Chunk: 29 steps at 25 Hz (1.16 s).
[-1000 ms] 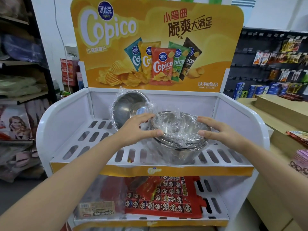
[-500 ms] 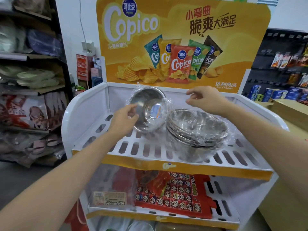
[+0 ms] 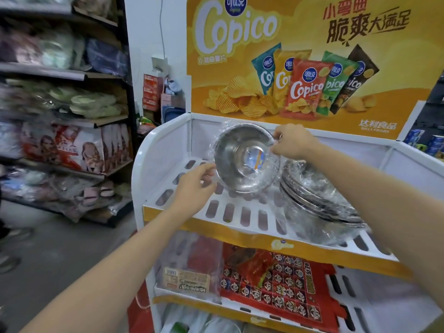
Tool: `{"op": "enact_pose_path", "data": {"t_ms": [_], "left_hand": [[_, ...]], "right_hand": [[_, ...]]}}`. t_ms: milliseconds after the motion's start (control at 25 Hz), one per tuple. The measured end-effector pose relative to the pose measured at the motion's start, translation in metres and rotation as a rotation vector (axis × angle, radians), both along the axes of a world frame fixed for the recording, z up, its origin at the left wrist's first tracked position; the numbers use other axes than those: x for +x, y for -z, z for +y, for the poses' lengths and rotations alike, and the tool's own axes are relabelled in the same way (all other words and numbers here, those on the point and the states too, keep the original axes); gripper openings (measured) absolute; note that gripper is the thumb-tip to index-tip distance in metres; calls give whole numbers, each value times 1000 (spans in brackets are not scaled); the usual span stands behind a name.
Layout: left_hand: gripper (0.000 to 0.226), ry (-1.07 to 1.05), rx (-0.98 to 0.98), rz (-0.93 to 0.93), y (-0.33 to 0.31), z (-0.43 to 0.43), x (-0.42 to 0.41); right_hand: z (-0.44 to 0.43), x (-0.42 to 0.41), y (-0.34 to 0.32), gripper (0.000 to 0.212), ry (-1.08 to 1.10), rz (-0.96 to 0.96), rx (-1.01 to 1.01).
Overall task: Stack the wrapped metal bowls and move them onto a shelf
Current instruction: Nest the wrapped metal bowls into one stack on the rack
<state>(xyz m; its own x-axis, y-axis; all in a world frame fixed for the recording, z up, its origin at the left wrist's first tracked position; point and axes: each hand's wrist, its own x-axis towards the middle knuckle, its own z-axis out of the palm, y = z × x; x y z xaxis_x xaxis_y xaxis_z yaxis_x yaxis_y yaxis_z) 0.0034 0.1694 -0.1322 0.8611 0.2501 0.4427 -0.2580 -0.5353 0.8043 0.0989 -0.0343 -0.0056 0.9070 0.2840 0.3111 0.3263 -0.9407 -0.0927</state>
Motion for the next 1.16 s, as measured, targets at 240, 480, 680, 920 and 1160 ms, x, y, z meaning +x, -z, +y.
{"op": "enact_pose_path", "data": {"t_ms": [240, 480, 680, 920, 1160], "left_hand": [[70, -104, -53, -43, -9, 5, -6], [85, 129, -296, -185, -44, 3, -31], [84, 201, -242, -213, -78, -24, -53], [79, 439, -154, -98, -126, -78, -39], [42, 559, -134, 88, -122, -116, -9]], "right_hand": [[-4, -12, -1, 6, -98, -47, 240], [-23, -53, -35, 18, -309, -3, 665], [-66, -90, -27, 8, -329, 14, 850], [-138, -111, -29, 34, -164, -10, 1132], [-181, -107, -14, 30, -49, 56, 1187]]}}
